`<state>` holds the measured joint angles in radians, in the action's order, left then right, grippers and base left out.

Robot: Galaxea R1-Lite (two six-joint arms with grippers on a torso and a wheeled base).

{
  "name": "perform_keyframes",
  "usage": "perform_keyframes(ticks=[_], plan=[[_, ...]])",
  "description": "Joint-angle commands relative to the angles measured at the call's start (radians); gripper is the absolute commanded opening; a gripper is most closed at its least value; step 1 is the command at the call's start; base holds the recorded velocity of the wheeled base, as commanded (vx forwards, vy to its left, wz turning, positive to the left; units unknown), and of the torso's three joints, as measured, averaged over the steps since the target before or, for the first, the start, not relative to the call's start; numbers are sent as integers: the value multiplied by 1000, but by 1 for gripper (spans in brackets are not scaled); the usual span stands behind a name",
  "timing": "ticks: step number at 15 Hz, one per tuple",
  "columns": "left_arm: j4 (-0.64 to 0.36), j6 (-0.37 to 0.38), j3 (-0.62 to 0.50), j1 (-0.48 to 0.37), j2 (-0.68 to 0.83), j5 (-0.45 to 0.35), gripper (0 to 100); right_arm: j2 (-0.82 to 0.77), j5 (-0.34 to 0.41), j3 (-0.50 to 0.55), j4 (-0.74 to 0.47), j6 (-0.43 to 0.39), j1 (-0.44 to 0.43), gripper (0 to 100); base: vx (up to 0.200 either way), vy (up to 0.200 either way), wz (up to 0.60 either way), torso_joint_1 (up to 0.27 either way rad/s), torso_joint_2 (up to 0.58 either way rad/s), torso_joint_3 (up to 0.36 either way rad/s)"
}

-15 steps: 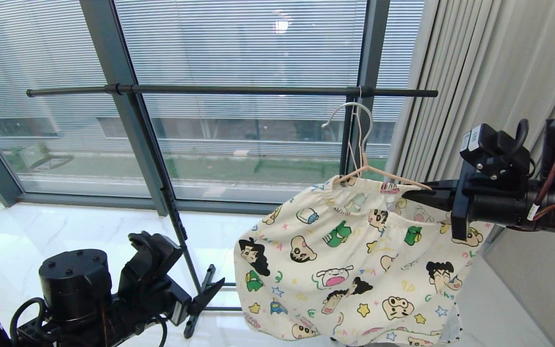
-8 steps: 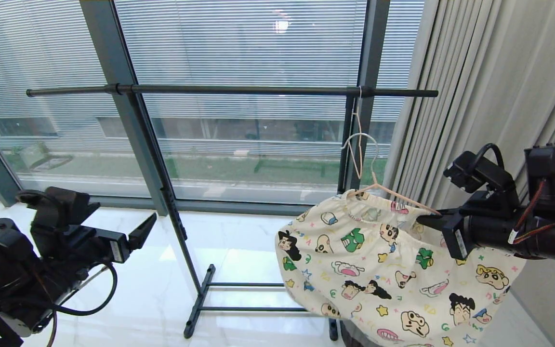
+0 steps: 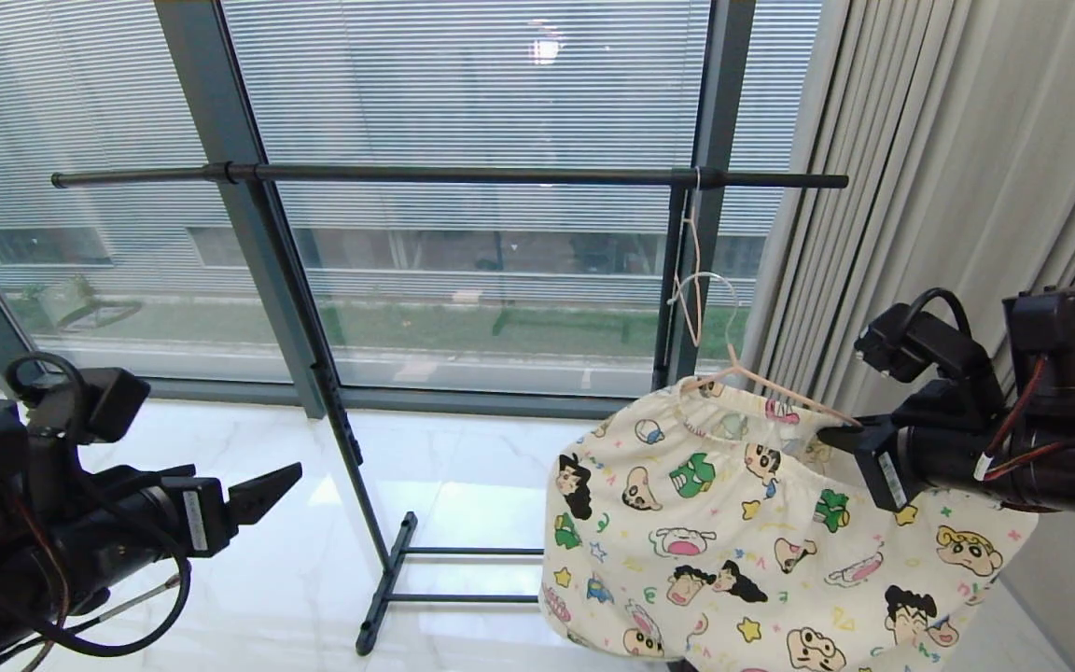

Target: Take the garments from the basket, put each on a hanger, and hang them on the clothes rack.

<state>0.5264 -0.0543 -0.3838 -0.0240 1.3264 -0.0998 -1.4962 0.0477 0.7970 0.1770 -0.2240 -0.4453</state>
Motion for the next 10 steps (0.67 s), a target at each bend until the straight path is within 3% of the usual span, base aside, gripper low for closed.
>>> perform_keyframes(ticks=[1, 3, 4, 5, 10], plan=[[-45, -61, -84, -50, -90, 134, 100, -15, -54, 5, -30, 23, -9, 0, 0, 0, 0, 0, 0, 0], [-46, -62, -81, -108, -81, 288, 100, -22, -104, 7, -50, 92, -23, 0, 0, 0, 0, 0, 0, 0], [-46, -62, -81, -111, -81, 292, 100, -22, -107, 7, -50, 95, -24, 0, 0, 0, 0, 0, 0, 0], [-46, -59, -69, -175, -81, 334, 100, -27, -138, 13, -50, 173, -50, 0, 0, 0, 0, 0, 0, 0], [-45, 44, -4, -226, -90, 330, 100, -15, -190, 18, -47, 210, -107, 0, 0, 0, 0, 0, 0, 0]])
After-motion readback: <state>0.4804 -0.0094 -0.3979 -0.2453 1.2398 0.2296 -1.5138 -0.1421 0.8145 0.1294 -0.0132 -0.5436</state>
